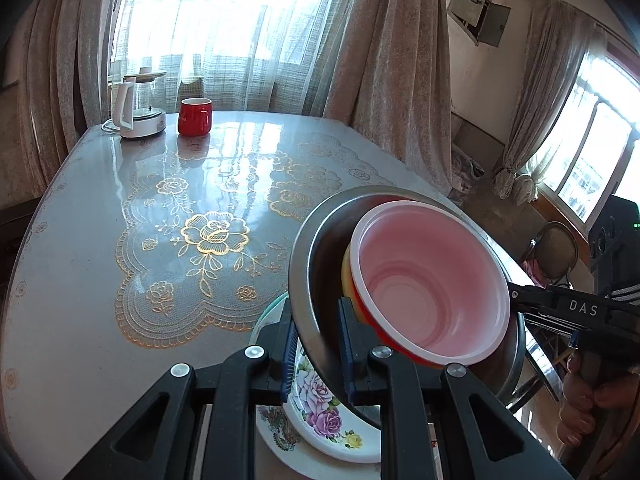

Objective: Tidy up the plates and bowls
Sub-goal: 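Lift the steel bowl with both grippers and carry it over the plate stack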

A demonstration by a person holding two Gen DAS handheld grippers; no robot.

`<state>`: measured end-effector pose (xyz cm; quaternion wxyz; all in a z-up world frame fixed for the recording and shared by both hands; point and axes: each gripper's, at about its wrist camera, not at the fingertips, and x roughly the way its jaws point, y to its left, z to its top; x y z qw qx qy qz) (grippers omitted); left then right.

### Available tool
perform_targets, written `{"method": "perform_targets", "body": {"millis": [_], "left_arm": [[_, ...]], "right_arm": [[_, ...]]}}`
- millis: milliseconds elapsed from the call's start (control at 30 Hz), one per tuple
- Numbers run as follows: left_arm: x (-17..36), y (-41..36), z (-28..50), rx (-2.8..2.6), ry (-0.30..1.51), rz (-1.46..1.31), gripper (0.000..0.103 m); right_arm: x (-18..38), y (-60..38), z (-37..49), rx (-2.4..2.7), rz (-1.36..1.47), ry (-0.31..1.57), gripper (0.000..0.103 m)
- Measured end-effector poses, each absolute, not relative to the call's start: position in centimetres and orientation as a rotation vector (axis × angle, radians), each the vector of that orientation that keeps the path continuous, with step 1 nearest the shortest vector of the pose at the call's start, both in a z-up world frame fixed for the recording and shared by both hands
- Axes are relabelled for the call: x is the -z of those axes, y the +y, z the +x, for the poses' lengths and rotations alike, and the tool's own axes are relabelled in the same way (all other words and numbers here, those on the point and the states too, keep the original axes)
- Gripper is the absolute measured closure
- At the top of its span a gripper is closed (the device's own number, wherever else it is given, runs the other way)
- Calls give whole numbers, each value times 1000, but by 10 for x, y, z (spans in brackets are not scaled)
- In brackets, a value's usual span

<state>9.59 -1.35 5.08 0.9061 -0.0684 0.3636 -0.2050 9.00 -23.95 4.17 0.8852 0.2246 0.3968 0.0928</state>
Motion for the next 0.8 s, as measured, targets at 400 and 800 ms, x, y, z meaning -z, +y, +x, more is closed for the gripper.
{"method": "perform_targets", "body": {"millis": [400, 800], "left_arm": [[-31, -17, 87, 402, 806, -126, 85], [-19, -16, 82, 371, 830, -98, 85]], "right_arm": [[-19, -245, 83, -181, 503, 877, 92], [1, -241, 84, -187, 523, 927, 91]]}}
